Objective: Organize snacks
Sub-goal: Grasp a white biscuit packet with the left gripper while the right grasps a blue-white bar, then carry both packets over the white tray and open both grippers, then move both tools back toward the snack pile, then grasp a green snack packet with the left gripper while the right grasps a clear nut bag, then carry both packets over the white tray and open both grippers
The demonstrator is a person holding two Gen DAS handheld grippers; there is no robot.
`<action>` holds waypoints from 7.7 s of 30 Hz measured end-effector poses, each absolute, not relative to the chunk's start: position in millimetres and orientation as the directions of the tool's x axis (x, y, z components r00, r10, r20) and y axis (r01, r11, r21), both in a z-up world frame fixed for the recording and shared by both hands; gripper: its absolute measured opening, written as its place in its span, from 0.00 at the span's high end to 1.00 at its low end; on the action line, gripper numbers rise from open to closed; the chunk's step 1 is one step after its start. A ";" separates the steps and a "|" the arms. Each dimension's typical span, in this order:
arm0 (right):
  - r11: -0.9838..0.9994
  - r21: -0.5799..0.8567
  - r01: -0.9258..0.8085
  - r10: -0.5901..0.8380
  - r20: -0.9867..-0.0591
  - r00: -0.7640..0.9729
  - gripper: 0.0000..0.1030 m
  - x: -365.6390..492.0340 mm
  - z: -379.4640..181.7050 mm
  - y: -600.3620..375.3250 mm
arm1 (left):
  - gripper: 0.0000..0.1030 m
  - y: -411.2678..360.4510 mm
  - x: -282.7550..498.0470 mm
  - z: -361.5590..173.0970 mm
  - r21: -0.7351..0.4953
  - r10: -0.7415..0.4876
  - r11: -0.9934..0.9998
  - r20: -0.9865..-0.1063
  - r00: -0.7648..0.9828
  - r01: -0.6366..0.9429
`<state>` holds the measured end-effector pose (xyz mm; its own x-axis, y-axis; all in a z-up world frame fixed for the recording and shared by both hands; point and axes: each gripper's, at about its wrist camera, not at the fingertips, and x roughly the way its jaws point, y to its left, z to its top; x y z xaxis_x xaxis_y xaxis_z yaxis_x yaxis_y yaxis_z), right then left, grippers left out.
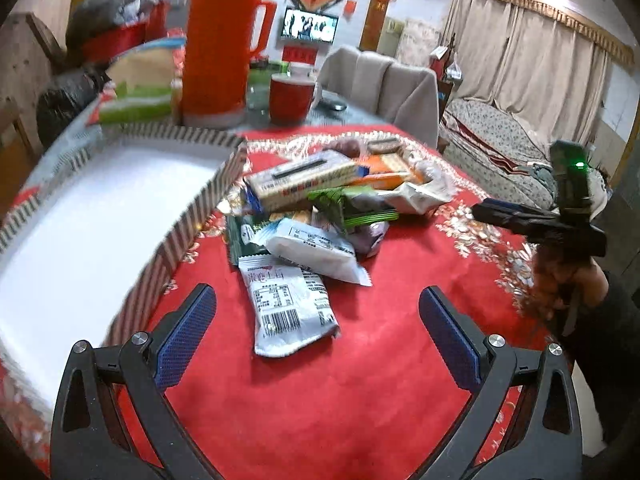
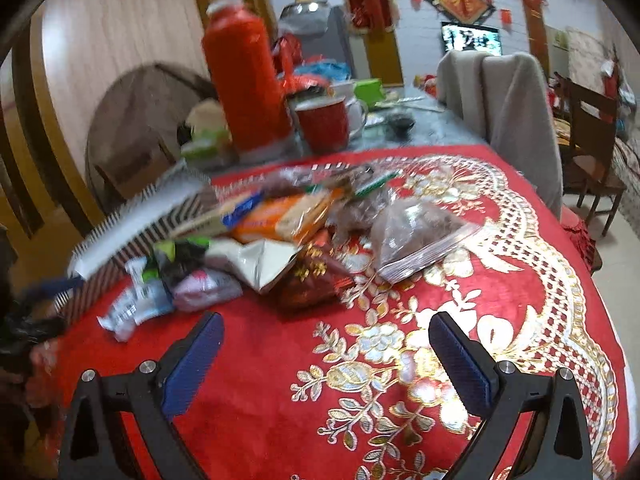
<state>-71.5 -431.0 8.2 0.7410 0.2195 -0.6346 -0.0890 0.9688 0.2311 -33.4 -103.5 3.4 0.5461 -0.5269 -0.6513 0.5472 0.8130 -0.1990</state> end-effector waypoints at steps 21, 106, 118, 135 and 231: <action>0.932 0.168 -0.322 0.355 -0.611 0.708 0.10 -56.3 24.1 -381.4 | 0.50 -99.8 -0.3 -28.8 -0.159 -0.325 0.933 -0.760 0.563 0.324; 0.861 0.371 -0.348 0.506 -0.544 0.669 0.51 11.3 34.3 -176.6 | 0.23 44.3 44.6 -1.3 0.095 -0.040 0.989 -0.549 0.835 0.110; 0.971 0.232 -0.053 0.157 -0.460 0.874 0.44 -87.3 35.0 -374.3 | 0.22 37.5 24.4 -9.1 0.097 -0.069 0.981 -0.630 0.774 0.166; 0.962 0.166 -0.217 0.273 -0.542 0.795 0.44 -62.9 25.4 -382.1 | 0.01 -3.1 -45.5 77.6 -0.220 -0.412 0.911 -0.447 0.794 0.348; 0.974 0.221 -0.051 0.191 -0.677 0.711 0.26 -90.0 8.7 -423.2 | 0.60 -139.9 32.1 -4.4 -0.350 -0.571 0.819 -0.571 0.590 0.455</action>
